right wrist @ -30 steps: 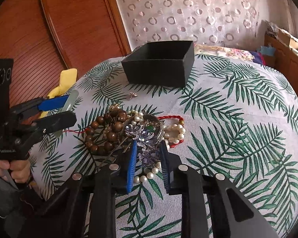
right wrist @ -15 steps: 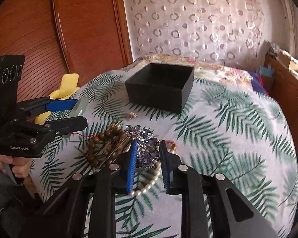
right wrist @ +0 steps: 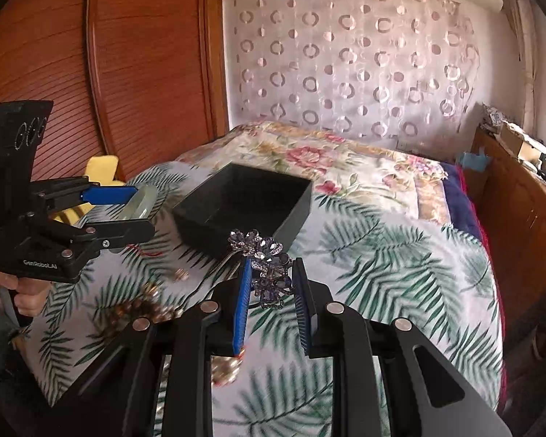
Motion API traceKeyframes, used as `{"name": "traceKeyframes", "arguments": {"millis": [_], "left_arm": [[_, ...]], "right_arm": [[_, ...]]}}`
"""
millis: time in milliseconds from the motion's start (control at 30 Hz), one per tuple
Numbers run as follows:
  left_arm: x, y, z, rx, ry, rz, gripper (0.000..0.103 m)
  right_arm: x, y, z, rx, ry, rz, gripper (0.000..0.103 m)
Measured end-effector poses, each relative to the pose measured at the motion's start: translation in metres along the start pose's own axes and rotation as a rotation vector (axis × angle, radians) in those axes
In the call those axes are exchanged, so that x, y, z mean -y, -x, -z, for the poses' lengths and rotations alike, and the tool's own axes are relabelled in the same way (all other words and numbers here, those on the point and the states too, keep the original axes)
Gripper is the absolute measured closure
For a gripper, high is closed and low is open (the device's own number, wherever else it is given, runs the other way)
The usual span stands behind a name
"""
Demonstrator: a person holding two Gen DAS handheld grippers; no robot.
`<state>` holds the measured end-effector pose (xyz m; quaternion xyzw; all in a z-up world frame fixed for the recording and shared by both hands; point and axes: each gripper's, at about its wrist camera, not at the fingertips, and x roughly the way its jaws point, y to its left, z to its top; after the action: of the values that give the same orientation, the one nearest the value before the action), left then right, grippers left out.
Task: Organize jewelry
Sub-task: 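Carry the bangle and brooch into the black box and open both tools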
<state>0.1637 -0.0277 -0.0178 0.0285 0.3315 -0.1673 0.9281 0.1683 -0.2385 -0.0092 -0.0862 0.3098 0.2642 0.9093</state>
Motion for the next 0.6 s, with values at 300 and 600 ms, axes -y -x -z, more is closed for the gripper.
{"name": "traceKeyframes", "arguments": {"millis": [300, 600], "left_arm": [[-0.014, -0.045, -0.037, -0.025, 0.015, -0.012, 0.035], [-0.023, -0.083, -0.045, -0.072, 0.037, -0.017, 0.035]], "right_arm": [[0.032, -0.021, -0.031, 0.035, -0.013, -0.003, 0.078], [0.046, -0.053, -0.051, 0.024, 0.000, -0.014, 0.078]]}}
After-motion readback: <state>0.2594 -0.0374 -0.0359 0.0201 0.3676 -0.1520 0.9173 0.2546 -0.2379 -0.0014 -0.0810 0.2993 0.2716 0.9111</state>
